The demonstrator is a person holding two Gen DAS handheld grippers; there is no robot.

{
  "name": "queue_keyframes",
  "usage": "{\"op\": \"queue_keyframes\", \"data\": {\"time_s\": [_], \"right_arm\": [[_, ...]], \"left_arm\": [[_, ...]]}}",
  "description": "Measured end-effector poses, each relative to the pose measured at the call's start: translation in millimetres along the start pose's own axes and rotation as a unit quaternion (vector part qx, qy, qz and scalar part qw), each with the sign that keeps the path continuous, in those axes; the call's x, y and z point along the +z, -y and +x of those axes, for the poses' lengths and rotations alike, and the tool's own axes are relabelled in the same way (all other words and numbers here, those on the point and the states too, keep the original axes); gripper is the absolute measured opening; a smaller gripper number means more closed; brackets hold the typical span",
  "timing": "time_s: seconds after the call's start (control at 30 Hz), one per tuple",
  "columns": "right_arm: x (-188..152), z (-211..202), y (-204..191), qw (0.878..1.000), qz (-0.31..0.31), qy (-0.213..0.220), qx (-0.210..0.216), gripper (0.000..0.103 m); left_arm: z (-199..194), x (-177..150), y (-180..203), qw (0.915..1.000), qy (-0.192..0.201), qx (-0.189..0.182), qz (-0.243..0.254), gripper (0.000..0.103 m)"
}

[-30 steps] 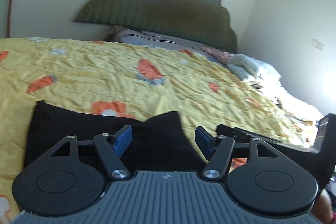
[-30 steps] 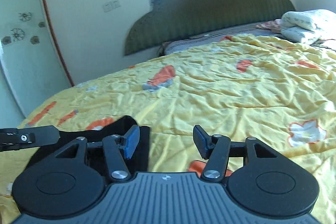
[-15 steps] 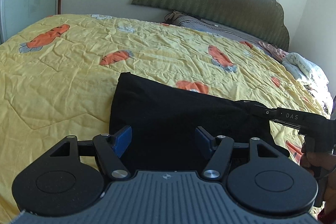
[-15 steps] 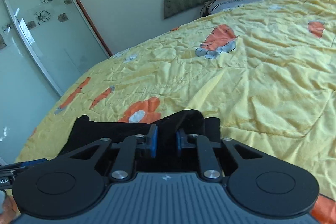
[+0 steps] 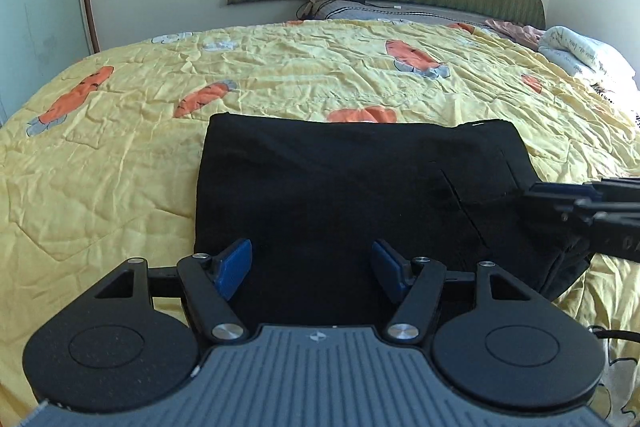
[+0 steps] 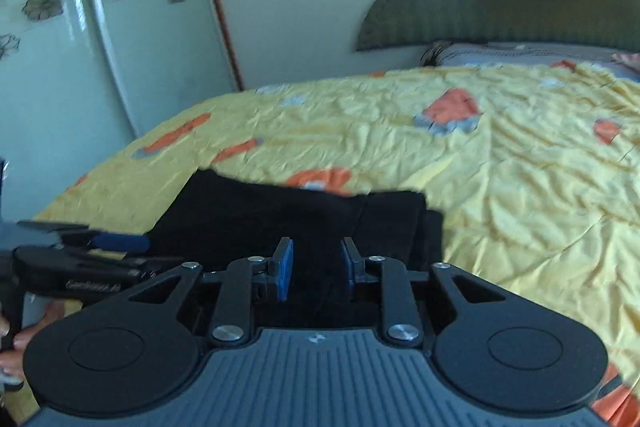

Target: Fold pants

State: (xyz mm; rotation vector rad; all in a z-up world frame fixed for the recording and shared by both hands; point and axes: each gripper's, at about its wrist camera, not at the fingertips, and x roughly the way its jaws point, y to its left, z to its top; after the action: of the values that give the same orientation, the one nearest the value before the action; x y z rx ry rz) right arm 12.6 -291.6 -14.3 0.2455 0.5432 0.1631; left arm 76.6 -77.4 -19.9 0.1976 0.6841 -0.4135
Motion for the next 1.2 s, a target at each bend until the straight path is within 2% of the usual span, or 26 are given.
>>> {"op": "queue_keyframes", "data": {"time_s": [0.07, 0.13, 0.2, 0.3, 0.33, 0.4, 0.43, 0.53, 0.63, 0.73, 0.8, 0.83, 0.87, 0.97, 1.0, 1.03, 1.1, 1.2], "right_arm": [[-14.4, 8.3, -1.6, 0.998, -0.029, -0.019, -0.060, 0.024], [-17.5, -2.9, 7.0, 0.995, 0.003, -0.009, -0.096, 0.026], [-16.3, -18.2, 8.4, 0.998, 0.019, 0.010, -0.066, 0.026], [-20.3, -23.1, -9.9, 0.999, -0.016, 0.005, -0.032, 0.026], [-24.0, -19.6, -16.4, 0.999, -0.034, -0.001, -0.032, 0.025], [-30.9, -11.1, -20.8, 0.996, -0.056, -0.018, -0.061, 0.025], [-32.4, -11.8, -19.3, 0.997, -0.051, -0.015, -0.062, 0.025], [-27.0, -24.3, -11.0, 0.998, -0.007, 0.003, -0.055, 0.026], [-21.0, -33.9, -14.6, 0.999, -0.017, 0.023, -0.046, 0.026], [-22.3, -30.6, -27.4, 0.999, -0.042, 0.014, -0.020, 0.027], [-28.1, -16.1, -32.0, 0.996, -0.064, -0.023, -0.051, 0.027], [-31.7, -11.8, -32.3, 0.994, -0.075, -0.029, -0.069, 0.027], [-33.7, -13.8, -30.7, 0.995, -0.074, -0.021, -0.069, 0.027], [-27.2, -26.0, -16.0, 0.999, -0.020, -0.002, -0.039, 0.028], [-24.9, -28.2, -9.2, 0.999, -0.004, 0.002, -0.035, 0.033], [-22.0, -29.0, -0.5, 0.999, 0.014, 0.005, -0.037, 0.047], [-19.0, -28.1, 18.2, 0.998, 0.047, 0.012, -0.046, 0.061], [-16.5, -17.1, 49.1, 0.995, 0.091, -0.006, -0.036, 0.061]], "left_arm": [[-13.2, -1.0, -0.6, 0.9998, 0.018, -0.008, 0.000, 0.068], [-26.2, -2.7, -3.3, 0.9993, 0.035, -0.015, 0.008, 0.069], [-31.6, -6.7, -4.7, 0.9990, 0.039, -0.017, 0.017, 0.070], [-20.3, -18.8, -4.1, 0.9996, 0.001, -0.019, 0.023, 0.071], [-21.3, -23.0, -4.5, 0.9995, 0.005, -0.019, 0.024, 0.071], [-30.5, -25.9, -5.3, 0.9990, 0.012, -0.018, 0.040, 0.071], [-35.5, -25.6, -7.3, 0.9987, 0.013, -0.019, 0.045, 0.070], [-47.9, -25.5, -21.7, 0.9992, 0.020, -0.020, 0.029, 0.070], [-48.9, -29.7, -35.3, 0.9994, 0.007, -0.034, 0.011, 0.071], [-44.5, -38.9, -43.1, 0.9996, -0.011, -0.025, 0.002, 0.072], [-48.3, -41.1, -48.9, 0.9992, -0.013, -0.036, -0.007, 0.072], [-50.7, -41.2, -51.9, 0.9991, -0.013, -0.040, -0.009, 0.071], [-53.5, -40.8, -54.8, 0.9991, -0.011, -0.041, -0.009, 0.071], [-54.3, -33.2, -67.2, 0.9981, -0.006, -0.054, -0.031, 0.071], [-51.1, -28.6, -72.6, 0.9969, -0.009, -0.063, -0.047, 0.071], [-47.0, -24.1, -78.4, 0.9949, -0.012, -0.075, -0.066, 0.071], [-34.2, -15.4, -90.4, 0.9878, -0.025, -0.107, -0.110, 0.071], [-7.6, -11.4, -107.5, 0.9710, -0.069, -0.151, -0.172, 0.071]]}}
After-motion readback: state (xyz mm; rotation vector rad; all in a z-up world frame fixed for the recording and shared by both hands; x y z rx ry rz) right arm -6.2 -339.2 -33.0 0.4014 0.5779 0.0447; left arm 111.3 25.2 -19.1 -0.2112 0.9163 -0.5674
